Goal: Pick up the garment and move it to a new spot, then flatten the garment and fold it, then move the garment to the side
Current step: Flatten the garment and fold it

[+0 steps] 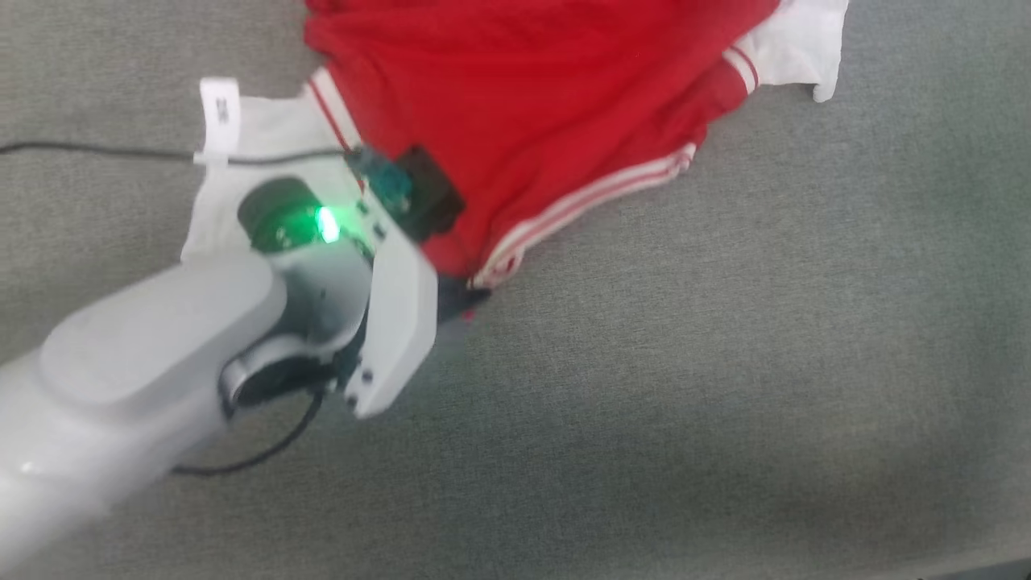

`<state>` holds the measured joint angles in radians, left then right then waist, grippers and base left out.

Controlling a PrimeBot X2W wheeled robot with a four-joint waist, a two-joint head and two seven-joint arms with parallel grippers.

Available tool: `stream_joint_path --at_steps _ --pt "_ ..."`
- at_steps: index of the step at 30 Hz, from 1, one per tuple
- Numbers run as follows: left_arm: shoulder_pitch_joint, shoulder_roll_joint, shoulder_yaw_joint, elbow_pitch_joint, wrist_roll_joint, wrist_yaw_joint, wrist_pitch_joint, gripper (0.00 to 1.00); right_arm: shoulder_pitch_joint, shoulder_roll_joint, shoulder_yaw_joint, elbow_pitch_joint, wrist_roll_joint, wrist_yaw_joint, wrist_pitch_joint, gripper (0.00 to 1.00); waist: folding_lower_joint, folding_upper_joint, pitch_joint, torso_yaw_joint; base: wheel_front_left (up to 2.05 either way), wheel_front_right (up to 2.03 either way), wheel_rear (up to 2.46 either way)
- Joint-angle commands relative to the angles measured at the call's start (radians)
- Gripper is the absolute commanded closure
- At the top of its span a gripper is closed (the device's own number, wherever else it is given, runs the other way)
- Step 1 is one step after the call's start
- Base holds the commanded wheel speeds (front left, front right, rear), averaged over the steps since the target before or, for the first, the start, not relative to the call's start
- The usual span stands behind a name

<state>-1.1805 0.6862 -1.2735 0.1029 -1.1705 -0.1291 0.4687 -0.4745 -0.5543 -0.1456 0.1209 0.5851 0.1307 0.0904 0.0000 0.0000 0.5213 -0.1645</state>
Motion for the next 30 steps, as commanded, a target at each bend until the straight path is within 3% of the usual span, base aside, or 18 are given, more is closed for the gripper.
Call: stream_joint_path --at_steps 1,2,6,13,16,18,19,30 --pt "0.031 0.022 -0.011 -0.025 -0.005 -0.002 0.007 1.00 0.013 0.000 -0.006 -0.007 -0.001 0.000 0.005 0.00 0.0000 0.0000 -0.006 0.007 0.00 0.00 0.00" --pt "0.045 0.066 -0.009 -0.094 0.001 -0.002 0.012 1.00 0.023 -0.004 -0.008 -0.011 -0.001 0.000 0.010 0.00 0.0000 0.0000 -0.014 0.018 0.00 0.00 0.00" --pt "0.077 0.152 -0.007 -0.218 -0.027 -0.002 0.003 1.00 0.042 -0.015 -0.014 -0.020 0.006 0.000 0.025 0.00 0.0000 0.0000 -0.029 0.042 0.00 0.00 0.00" --pt "0.108 0.251 -0.006 -0.423 -0.155 -0.002 -0.027 1.00 0.063 -0.036 -0.016 -0.040 0.015 0.000 0.061 0.00 0.0000 0.0000 -0.062 0.071 0.00 0.00 0.00" --pt "0.109 0.275 -0.004 -0.445 -0.179 -0.002 -0.066 1.00 0.077 -0.054 0.005 -0.058 0.024 0.000 0.087 0.00 0.0000 0.0000 -0.073 0.084 0.00 0.00 0.00" --pt "0.114 0.290 -0.004 -0.413 -0.132 -0.002 -0.090 0.37 0.087 -0.071 0.042 -0.074 0.043 0.000 0.116 0.00 0.0000 0.0000 -0.076 0.091 0.00 0.00 0.00" --pt "0.128 0.287 -0.006 -0.395 -0.135 -0.002 -0.113 0.00 0.092 -0.086 0.064 -0.078 0.048 0.000 0.134 0.00 0.0000 0.0000 -0.077 0.094 0.00 0.00 0.00" --pt "0.188 0.317 0.067 -0.272 -0.102 -0.002 -0.475 0.00 0.050 -0.254 0.339 -0.102 0.084 0.000 0.307 0.00 0.0000 0.0000 -0.080 0.180 0.00 0.00 0.00"
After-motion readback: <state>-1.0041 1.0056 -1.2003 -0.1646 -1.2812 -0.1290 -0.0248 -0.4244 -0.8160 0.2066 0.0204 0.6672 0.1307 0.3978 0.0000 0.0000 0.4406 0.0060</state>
